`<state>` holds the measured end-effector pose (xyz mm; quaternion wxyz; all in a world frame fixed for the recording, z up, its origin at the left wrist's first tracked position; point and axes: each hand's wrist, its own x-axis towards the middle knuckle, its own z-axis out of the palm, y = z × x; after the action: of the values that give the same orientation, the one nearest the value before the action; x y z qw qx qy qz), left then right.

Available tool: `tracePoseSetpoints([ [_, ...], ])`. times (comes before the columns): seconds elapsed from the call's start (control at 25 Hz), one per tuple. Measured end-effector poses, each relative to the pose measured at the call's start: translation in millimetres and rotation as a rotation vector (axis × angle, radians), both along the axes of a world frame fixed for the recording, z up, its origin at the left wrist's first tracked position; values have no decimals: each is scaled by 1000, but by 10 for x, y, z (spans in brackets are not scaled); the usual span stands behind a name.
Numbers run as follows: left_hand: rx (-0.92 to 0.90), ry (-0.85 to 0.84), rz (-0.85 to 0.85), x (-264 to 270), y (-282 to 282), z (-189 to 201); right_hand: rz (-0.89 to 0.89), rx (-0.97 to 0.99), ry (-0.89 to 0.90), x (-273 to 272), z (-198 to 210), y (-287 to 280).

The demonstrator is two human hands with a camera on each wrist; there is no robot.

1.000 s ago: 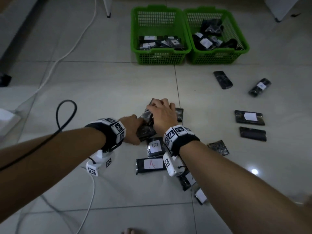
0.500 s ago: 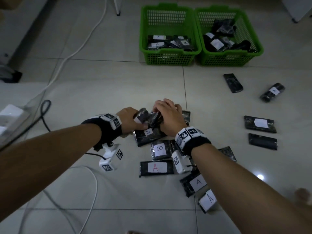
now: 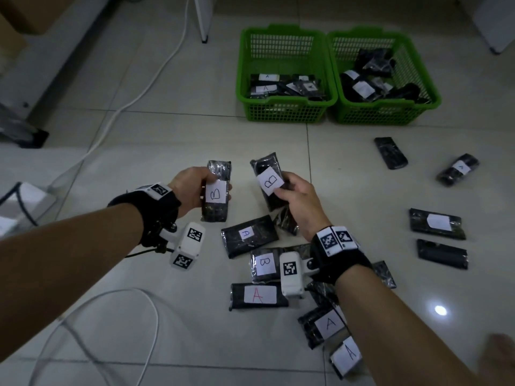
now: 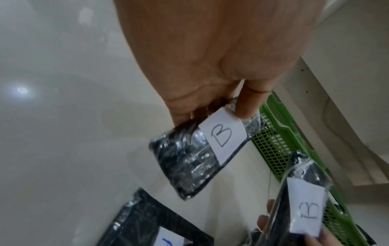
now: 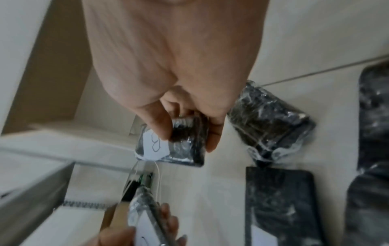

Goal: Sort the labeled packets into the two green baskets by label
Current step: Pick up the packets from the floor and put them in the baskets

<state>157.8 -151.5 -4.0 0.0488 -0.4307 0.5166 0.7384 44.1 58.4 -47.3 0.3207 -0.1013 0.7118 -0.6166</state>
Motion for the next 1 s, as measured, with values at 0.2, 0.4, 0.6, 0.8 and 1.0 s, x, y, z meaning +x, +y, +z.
tracePoseSetpoints([
  [0.2,-83,17,-78,-166,142,8,-62,-142,-250,-21,24,24],
  [0.4,-152,100,-55,-238,204,1,-113,-77,-243,-109,16,149],
  [0.6,-151,259,51,-610,364,192,-29,24,-201,-262,217,57],
  [0.8,-393,394,123,-1277,428,505,-182,151,62,-1067,848,139],
  [1.0,-637,418,22,-1997,583,599,-337,350,490,-2029,1076,579],
])
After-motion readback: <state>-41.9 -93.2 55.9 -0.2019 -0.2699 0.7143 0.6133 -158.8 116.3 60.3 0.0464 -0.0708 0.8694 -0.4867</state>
